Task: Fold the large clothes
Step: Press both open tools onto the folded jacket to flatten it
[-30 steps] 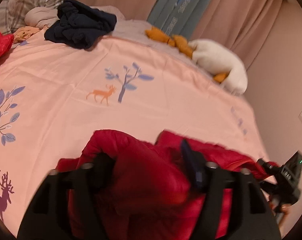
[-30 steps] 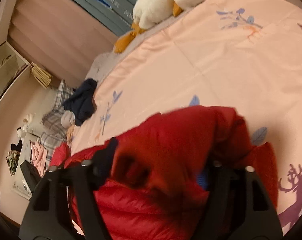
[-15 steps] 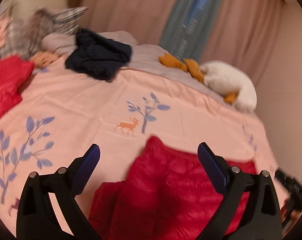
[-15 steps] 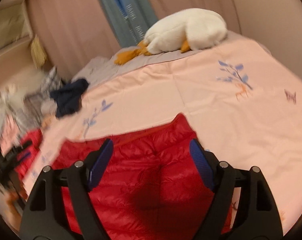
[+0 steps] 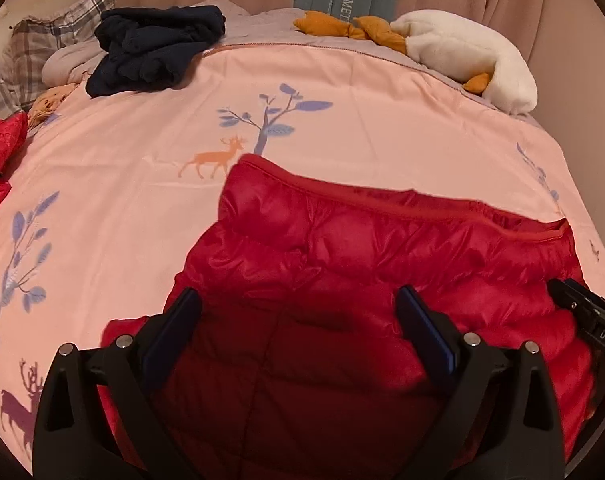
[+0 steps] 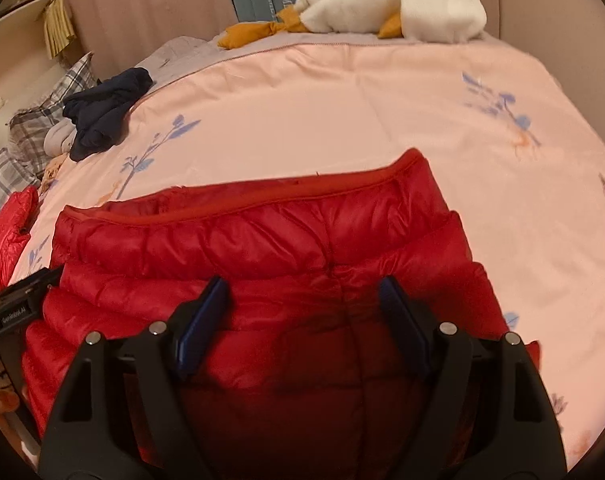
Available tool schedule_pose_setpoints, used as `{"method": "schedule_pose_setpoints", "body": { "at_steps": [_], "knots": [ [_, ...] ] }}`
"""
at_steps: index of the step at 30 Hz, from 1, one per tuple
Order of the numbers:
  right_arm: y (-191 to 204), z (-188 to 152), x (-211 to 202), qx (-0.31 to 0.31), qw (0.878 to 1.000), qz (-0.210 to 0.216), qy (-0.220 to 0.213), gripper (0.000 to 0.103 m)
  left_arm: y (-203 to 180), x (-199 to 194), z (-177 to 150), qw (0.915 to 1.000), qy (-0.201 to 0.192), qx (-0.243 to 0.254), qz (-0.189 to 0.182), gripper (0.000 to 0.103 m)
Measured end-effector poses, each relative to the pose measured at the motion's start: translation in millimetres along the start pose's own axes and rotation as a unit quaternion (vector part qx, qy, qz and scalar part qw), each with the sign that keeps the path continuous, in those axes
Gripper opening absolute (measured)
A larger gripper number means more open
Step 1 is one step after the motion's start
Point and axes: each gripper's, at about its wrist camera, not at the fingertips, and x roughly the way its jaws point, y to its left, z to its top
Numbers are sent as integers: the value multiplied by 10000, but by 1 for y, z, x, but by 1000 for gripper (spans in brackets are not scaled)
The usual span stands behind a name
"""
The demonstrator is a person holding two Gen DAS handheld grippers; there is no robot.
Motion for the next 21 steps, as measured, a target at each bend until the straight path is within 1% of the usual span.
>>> {"method": "schedule_pose_setpoints", "body": {
  "at_steps": [5,9,11,16,19,21],
  "knots": [
    [1,-2,7,-49,10000,-69,36,81,-4,6,-2,10000,15,58,67,99],
    [0,-1,1,-9,10000,-50,-13,81,-6,-4,-2,9998,-88,62,169,99],
    [3,-2,-15,-1,9998,-85,-194,81,-6,-20,-5,9996,-231,50,138,99],
    [11,-15,-63,-92,9977,218,-643,81,-14,-64,-19,9979,-610,221,-39,98],
    [19,-29,-83,-138,9968,404,-673,81,-21,-87,-32,9964,-759,347,-177,99],
    [27,-42,-95,-268,9962,447,-704,81,-26,-97,-42,9957,-782,420,-266,99]
  ]
}}
